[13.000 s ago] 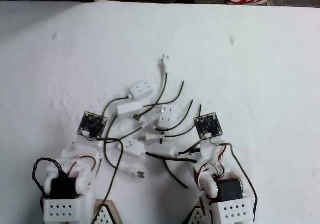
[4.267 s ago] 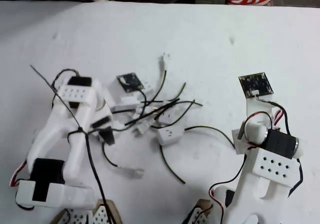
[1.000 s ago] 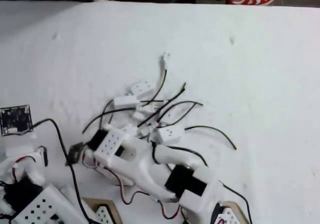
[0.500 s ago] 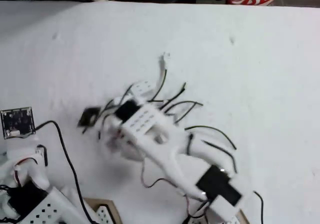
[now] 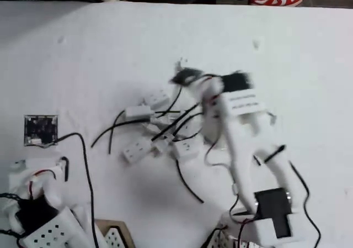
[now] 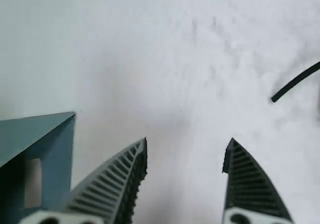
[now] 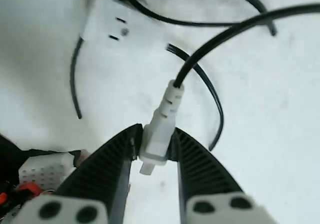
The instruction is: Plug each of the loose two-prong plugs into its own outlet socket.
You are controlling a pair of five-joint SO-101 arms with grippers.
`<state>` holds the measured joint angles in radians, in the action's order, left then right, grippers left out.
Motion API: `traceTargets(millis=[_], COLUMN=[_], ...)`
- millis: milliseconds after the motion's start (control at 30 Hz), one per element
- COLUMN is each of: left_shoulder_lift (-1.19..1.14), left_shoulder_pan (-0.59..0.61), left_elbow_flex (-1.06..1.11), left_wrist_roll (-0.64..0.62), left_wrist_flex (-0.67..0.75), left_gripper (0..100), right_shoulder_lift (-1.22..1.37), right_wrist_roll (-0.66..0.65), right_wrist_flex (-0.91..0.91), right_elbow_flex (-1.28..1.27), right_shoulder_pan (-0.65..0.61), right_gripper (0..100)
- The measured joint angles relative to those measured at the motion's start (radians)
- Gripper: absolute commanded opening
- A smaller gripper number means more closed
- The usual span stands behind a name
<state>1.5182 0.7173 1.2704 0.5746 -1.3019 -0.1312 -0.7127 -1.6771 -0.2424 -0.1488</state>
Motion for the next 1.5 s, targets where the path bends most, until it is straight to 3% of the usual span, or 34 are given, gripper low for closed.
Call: traceTargets(millis=[100, 200, 600, 1033, 1500], left_shoulder_lift=[0.0, 0.002, -0.003, -0.003, -0.003], left_shoulder_pan=[-0.048, -0.091, -0.123, -0.123, -0.123], left_elbow_flex=[0.058, 0.114, 0.187, 0.218, 0.221], left_wrist_roll=[-0.014, -0.018, -0.02, -0.02, -0.02], left_wrist_flex=[0.032, 0.072, 0.1, 0.1, 0.1], left_gripper=[25, 25, 25, 25, 25], right_shoulder_lift=[0.0, -0.003, 0.098, 0.299, 0.509], right_wrist_roll=[-0.074, -0.138, -0.193, -0.106, -0.074], right_wrist_flex=[0.0, 0.0, 0.175, 0.097, 0.032], right_elbow_flex=[-0.008, -0.069, -0.313, -0.126, 0.06], right_shoulder_pan=[0.12, 0.161, 0.095, -0.02, -0.014], right_gripper=[1.8, 1.8, 10.8, 10.9, 9.0])
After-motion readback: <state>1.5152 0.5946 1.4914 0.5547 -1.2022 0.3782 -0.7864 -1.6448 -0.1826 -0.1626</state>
